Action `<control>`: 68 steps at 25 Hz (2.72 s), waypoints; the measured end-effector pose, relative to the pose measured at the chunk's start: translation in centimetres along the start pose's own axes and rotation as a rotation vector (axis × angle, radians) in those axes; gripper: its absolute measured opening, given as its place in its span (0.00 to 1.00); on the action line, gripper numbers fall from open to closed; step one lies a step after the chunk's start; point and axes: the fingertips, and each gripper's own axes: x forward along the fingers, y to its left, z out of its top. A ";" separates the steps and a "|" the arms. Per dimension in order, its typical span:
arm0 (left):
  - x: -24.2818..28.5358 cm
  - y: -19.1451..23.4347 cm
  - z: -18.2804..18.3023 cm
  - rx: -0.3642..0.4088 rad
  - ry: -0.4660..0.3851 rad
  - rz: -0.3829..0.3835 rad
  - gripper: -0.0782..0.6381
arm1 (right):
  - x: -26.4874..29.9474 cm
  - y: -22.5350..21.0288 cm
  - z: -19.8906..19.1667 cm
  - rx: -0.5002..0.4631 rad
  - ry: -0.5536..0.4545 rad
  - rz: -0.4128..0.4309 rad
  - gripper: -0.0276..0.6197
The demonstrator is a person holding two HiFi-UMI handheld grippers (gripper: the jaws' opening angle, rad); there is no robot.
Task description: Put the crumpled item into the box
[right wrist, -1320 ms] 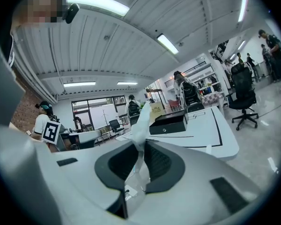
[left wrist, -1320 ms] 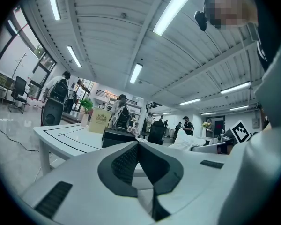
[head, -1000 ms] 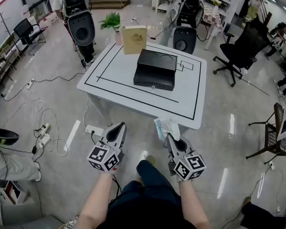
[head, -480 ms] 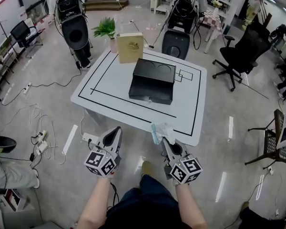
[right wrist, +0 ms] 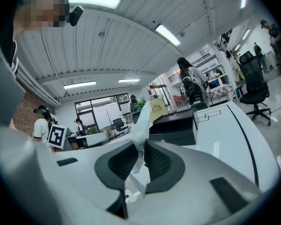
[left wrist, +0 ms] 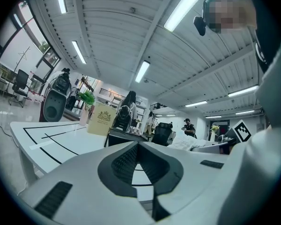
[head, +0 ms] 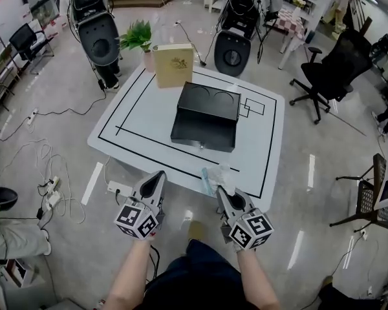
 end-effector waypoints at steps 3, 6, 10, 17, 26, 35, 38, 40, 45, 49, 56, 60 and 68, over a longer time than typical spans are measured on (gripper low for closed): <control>1.3 0.8 -0.4 -0.001 0.006 0.003 0.10 | 1.4 -1.1 0.2 0.002 0.008 0.005 0.10; 2.6 1.6 -0.4 -0.003 0.012 0.014 0.10 | 2.6 -2.0 0.7 0.000 0.015 0.012 0.10; 4.4 2.0 -0.4 0.000 0.023 0.014 0.10 | 3.9 -3.3 1.4 -0.003 0.022 0.017 0.10; 7.1 3.0 -0.6 0.009 0.045 0.030 0.10 | 6.2 -5.5 2.0 -0.008 0.040 0.030 0.10; 8.7 3.5 -1.4 0.017 0.068 0.047 0.10 | 8.2 -6.7 2.6 -0.015 0.053 0.074 0.10; 9.5 4.4 -1.7 0.017 0.088 0.051 0.10 | 9.9 -7.0 2.7 -0.036 0.075 0.089 0.10; 10.0 5.0 -1.7 0.021 0.095 0.051 0.10 | 10.8 -7.1 2.9 -0.049 0.084 0.089 0.10; 10.6 5.6 -1.6 0.026 0.099 0.049 0.10 | 11.4 -7.3 3.1 -0.059 0.091 0.089 0.10; 11.6 6.5 -1.3 0.029 0.107 0.037 0.10 | 13.0 -7.6 3.5 -0.084 0.111 0.085 0.10; 12.1 7.2 -1.1 0.024 0.106 0.035 0.10 | 14.0 -7.6 3.9 -0.121 0.143 0.084 0.10; 12.5 8.4 -1.4 0.012 0.102 0.045 0.10 | 16.2 -7.9 4.6 -0.171 0.219 0.100 0.10; 12.7 9.3 -1.6 0.010 0.101 0.057 0.10 | 17.5 -7.9 4.9 -0.228 0.257 0.118 0.10; 13.8 9.1 -1.2 0.022 0.081 0.043 0.10 | 19.5 -8.5 5.0 -0.341 0.324 0.137 0.10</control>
